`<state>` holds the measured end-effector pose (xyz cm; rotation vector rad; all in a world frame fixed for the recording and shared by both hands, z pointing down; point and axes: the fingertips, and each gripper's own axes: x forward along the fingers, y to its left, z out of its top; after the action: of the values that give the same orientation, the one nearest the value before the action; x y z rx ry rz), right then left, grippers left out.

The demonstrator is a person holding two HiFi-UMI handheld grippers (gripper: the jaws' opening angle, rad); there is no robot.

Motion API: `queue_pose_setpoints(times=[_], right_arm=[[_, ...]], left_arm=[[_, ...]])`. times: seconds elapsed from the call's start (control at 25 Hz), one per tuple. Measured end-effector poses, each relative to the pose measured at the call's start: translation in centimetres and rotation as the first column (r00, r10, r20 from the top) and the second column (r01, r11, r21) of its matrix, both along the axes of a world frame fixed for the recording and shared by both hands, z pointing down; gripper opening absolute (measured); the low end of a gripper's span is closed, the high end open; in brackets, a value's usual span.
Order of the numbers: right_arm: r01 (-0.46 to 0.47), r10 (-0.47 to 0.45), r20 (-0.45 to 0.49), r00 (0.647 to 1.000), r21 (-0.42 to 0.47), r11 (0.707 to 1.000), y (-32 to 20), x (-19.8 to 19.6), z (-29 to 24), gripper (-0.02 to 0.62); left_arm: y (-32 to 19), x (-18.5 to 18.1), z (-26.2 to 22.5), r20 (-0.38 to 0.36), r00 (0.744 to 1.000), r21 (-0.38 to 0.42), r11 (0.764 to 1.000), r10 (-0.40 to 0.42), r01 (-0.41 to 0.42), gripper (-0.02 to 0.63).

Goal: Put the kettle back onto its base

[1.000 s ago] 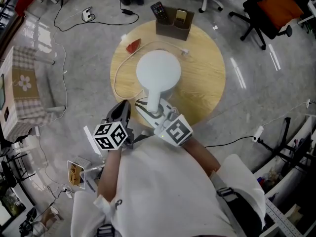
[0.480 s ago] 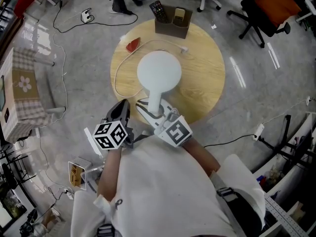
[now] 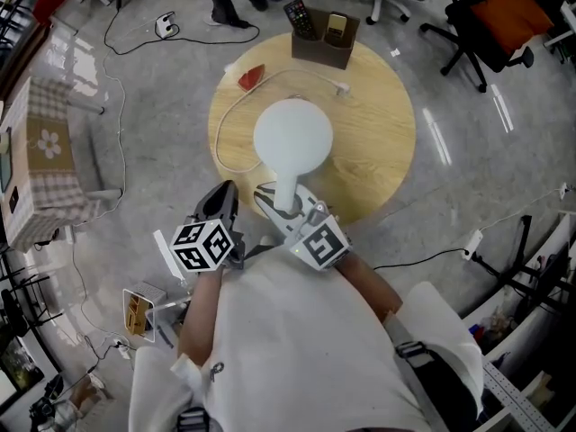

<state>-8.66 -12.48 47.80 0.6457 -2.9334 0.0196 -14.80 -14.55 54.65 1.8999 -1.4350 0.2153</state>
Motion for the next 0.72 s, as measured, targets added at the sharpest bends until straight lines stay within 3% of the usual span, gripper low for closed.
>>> queue_pose_setpoints(times=[0.24, 0.52, 0.72], right_arm=[[-0.004, 0.003, 0.009, 1.0, 0.012, 1.0, 0.5, 0.0, 0.3, 0.046], [-0.012, 0.011, 0.03, 0.999, 0.031, 0.999, 0.4, -0.3, 0.1, 0.046], [0.037, -0.036, 0.037, 0.999, -0.023, 0.999, 0.5, -0.5, 0.3, 0.048]], left_arm=[[0.8, -0.7, -0.2, 0.006, 1.0, 0.009, 1.0, -0.013, 0.013, 0.034], [1.5, -0.6, -0.3, 0.01, 1.0, 0.014, 1.0, 0.025, -0.025, 0.035], [2.0, 0.5, -0.2, 0.006, 0.998, 0.022, 0.998, 0.062, -0.062, 0.034]])
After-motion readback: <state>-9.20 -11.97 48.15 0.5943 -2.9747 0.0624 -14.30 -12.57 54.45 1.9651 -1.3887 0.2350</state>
